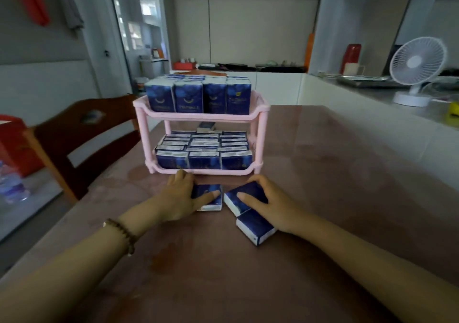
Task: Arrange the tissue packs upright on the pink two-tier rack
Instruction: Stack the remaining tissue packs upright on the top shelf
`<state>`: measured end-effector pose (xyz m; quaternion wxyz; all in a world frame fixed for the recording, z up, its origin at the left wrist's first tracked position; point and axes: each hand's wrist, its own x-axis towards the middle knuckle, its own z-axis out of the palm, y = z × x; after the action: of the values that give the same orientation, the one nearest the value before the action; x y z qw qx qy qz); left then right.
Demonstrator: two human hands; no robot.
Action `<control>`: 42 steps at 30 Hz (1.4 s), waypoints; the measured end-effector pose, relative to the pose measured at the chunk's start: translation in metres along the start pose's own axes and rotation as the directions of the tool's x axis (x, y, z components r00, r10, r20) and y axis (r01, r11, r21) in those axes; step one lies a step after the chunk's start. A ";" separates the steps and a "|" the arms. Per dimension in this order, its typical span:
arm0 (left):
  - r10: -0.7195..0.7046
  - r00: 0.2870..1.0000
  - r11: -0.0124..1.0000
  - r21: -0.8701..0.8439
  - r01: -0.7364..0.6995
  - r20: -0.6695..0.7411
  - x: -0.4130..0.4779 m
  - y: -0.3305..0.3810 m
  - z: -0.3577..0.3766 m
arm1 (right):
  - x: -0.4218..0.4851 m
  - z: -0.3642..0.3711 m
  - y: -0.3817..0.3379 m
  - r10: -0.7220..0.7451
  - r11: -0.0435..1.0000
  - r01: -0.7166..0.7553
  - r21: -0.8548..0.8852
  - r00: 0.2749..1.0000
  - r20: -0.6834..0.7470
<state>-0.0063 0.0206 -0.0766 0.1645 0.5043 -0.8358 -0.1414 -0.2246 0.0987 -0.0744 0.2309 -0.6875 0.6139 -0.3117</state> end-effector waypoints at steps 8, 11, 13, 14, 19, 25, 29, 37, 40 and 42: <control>0.170 0.983 0.908 -0.378 -0.182 -0.065 -0.019 -0.007 -0.013 | 0.001 0.003 0.012 -0.068 0.965 0.125 0.229 0.968 -0.240; 0.198 0.972 0.869 -0.436 -0.234 -0.128 -0.020 -0.001 -0.013 | 0.001 -0.001 0.015 -0.070 0.963 0.151 0.222 0.940 -0.334; 0.184 0.969 0.836 -0.492 -0.243 -0.165 -0.021 0.002 -0.012 | 0.000 -0.003 0.015 -0.045 0.959 0.139 0.246 0.934 -0.355; 0.168 0.970 0.817 -0.525 -0.237 -0.177 -0.021 0.003 -0.011 | 0.001 -0.004 0.015 -0.040 0.955 0.141 0.260 0.933 -0.358; 0.091 0.975 0.701 -0.682 -0.208 -0.205 -0.020 0.011 -0.012 | 0.007 -0.019 0.002 -0.122 0.907 0.258 0.333 0.918 -0.378; 0.224 0.916 0.685 -0.615 -0.392 -0.333 -0.014 0.025 -0.047 | 0.014 -0.049 -0.023 -0.215 0.832 0.337 0.441 0.928 -0.304; 0.354 0.881 0.706 -0.528 -0.472 -0.314 -0.001 0.041 -0.088 | 0.026 -0.074 -0.041 -0.238 0.802 0.391 0.452 0.902 -0.360; 0.388 0.812 0.807 -0.264 -0.528 -0.436 0.062 0.069 -0.166 | 0.079 -0.127 -0.069 -0.320 0.863 0.446 0.235 0.844 -0.430; 0.351 0.830 0.828 -0.271 -0.492 -0.433 0.086 0.074 -0.171 | 0.102 -0.133 -0.070 -0.319 0.875 0.440 0.201 0.837 -0.444; 0.343 0.843 0.847 -0.252 -0.469 -0.414 0.099 0.075 -0.173 | 0.115 -0.135 -0.071 -0.300 0.881 0.427 0.205 0.838 -0.455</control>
<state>-0.0371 -0.0460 0.1232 0.4239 0.2931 -0.8431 -0.1534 -0.2650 0.0032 0.0858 0.1336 -0.6687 0.4507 -0.5761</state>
